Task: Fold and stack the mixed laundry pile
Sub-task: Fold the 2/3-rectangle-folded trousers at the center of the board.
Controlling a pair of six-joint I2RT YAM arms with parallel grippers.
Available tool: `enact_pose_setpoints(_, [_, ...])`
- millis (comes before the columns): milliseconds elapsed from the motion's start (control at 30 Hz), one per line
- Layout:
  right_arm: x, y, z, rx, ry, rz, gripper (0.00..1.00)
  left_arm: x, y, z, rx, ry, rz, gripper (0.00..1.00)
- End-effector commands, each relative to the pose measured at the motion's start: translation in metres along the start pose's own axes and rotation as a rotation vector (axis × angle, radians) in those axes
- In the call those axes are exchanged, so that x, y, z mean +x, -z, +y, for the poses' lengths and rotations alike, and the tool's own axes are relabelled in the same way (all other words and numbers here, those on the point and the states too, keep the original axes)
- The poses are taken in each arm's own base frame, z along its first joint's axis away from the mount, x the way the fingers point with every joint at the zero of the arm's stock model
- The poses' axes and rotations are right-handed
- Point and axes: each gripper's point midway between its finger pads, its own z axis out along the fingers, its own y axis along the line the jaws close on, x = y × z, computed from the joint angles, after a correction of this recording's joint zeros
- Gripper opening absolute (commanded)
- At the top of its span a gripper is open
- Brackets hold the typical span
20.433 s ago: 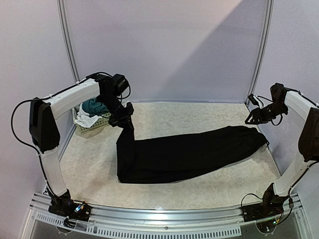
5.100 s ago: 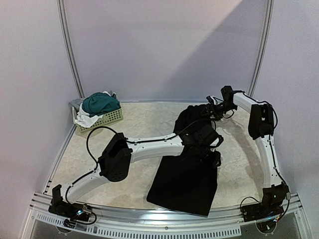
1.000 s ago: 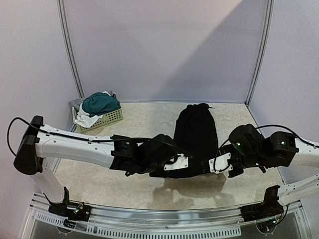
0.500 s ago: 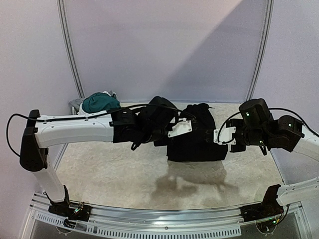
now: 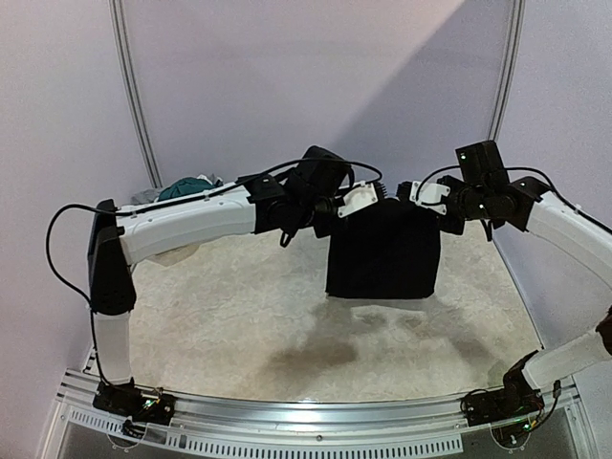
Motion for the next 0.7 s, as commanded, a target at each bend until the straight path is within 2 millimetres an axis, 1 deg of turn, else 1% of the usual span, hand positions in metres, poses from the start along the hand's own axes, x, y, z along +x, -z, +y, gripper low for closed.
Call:
enact_pose_setpoints(0, [-0.004, -0.031, -0.015, -0.033, -0.075, -0.058, 0.00, 0.008, -0.038, 0.003, 0.024, 0.051, 0.006, 0.00])
enact_pose_setpoints(33, [-0.002, -0.038, -0.018, -0.032, -0.085, -0.056, 0.00, 0.011, -0.047, 0.005, 0.024, 0.068, 0.011, 0.00])
enact_pose_setpoints(67, [0.002, -0.051, -0.017, -0.048, -0.098, -0.045, 0.00, 0.015, -0.056, 0.007, 0.019, 0.085, 0.017, 0.00])
enact_pose_setpoints(133, [0.007, -0.069, -0.023, -0.050, -0.126, -0.045, 0.00, 0.022, -0.072, 0.011, 0.016, 0.122, 0.022, 0.00])
enact_pose_setpoints(167, [0.011, -0.082, -0.025, -0.062, -0.144, -0.041, 0.00, 0.027, -0.081, 0.016, 0.011, 0.144, 0.022, 0.00])
enact_pose_setpoints(200, [0.013, -0.089, -0.030, -0.061, -0.171, -0.044, 0.00, 0.030, -0.089, 0.019, 0.008, 0.164, 0.017, 0.00])
enact_pose_setpoints(267, [0.017, -0.107, -0.041, -0.053, -0.210, -0.043, 0.00, 0.037, -0.111, 0.021, 0.011, 0.201, 0.011, 0.00])
enact_pose_setpoints(300, [0.023, -0.122, -0.042, -0.055, -0.225, -0.029, 0.00, 0.036, -0.119, 0.027, 0.006, 0.224, -0.002, 0.00])
enact_pose_setpoints(367, [0.028, -0.142, -0.052, -0.035, -0.255, -0.023, 0.00, 0.039, -0.138, 0.032, 0.006, 0.258, -0.016, 0.00])
enact_pose_setpoints(400, [0.035, -0.157, -0.053, -0.034, -0.270, -0.009, 0.00, 0.041, -0.148, 0.033, 0.001, 0.272, -0.026, 0.00])
enact_pose_setpoints(467, [0.039, -0.174, -0.067, -0.006, -0.300, -0.002, 0.00, 0.044, -0.167, 0.038, -0.017, 0.307, -0.050, 0.00])
enact_pose_setpoints(500, [0.044, -0.181, -0.075, 0.007, -0.319, 0.005, 0.00, 0.046, -0.176, 0.040, -0.027, 0.321, -0.062, 0.00])
enact_pose_setpoints(567, [0.057, -0.205, -0.078, 0.004, -0.357, 0.027, 0.00, 0.051, -0.192, 0.043, -0.046, 0.354, -0.086, 0.00])
enact_pose_setpoints(600, [0.060, -0.210, -0.085, 0.021, -0.373, 0.027, 0.00, 0.054, -0.198, 0.045, -0.054, 0.370, -0.099, 0.00])
enact_pose_setpoints(633, [0.068, -0.222, -0.085, 0.023, -0.389, 0.041, 0.00, 0.056, -0.205, 0.046, -0.068, 0.384, -0.119, 0.00])
enact_pose_setpoints(667, [0.071, -0.228, -0.091, 0.041, -0.409, 0.044, 0.00, 0.055, -0.211, 0.048, -0.086, 0.398, -0.154, 0.00])
